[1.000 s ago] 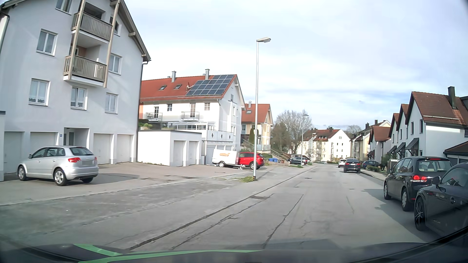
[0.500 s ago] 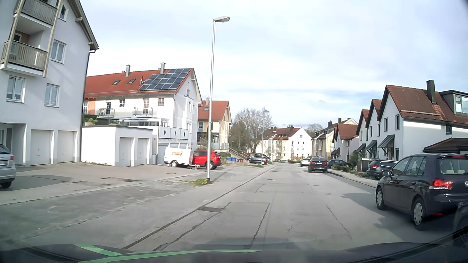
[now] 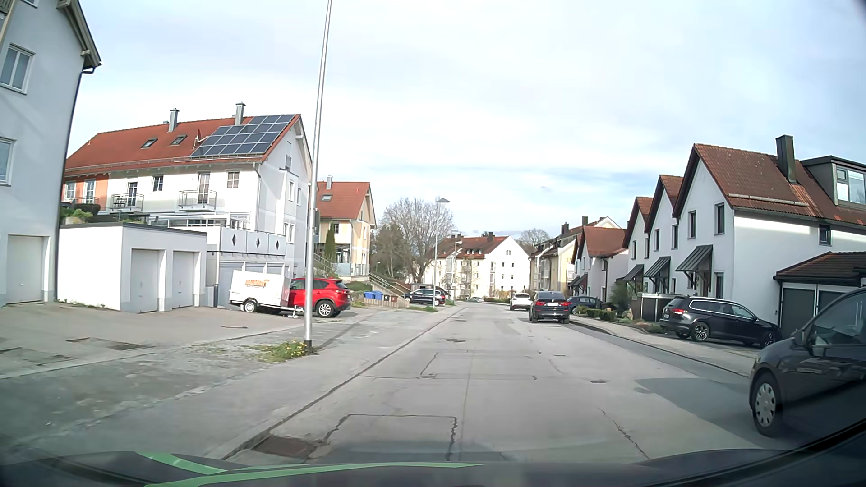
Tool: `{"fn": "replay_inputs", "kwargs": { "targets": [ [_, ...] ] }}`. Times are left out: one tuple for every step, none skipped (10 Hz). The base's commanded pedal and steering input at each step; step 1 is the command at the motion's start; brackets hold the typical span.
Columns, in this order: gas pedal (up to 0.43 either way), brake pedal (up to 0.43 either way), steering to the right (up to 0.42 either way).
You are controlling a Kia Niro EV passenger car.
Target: Follow the waypoints while adhering to traffic rules and regulations
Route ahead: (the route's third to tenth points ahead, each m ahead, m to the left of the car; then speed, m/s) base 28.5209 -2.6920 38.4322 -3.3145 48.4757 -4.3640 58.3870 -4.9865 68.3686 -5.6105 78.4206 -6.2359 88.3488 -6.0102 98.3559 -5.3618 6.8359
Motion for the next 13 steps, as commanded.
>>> {"fn": "replay_inputs", "kwargs": {
  "targets": [
    [0.280, 0.000, 0.088],
    [0.280, 0.000, 0.078],
    [0.287, 0.000, 0.070],
    [0.287, 0.000, 0.059],
    [0.287, 0.000, 0.043],
    [0.287, 0.000, 0.035],
    [0.287, 0.000, 0.026],
    [0.287, 0.000, 0.023],
    [0.287, 0.000, 0.022],
    [0.287, 0.000, 0.022],
    [0.268, 0.000, 0.020],
    [0.260, 0.000, 0.017],
    [0.248, 0.000, 0.015]
  ]
}}
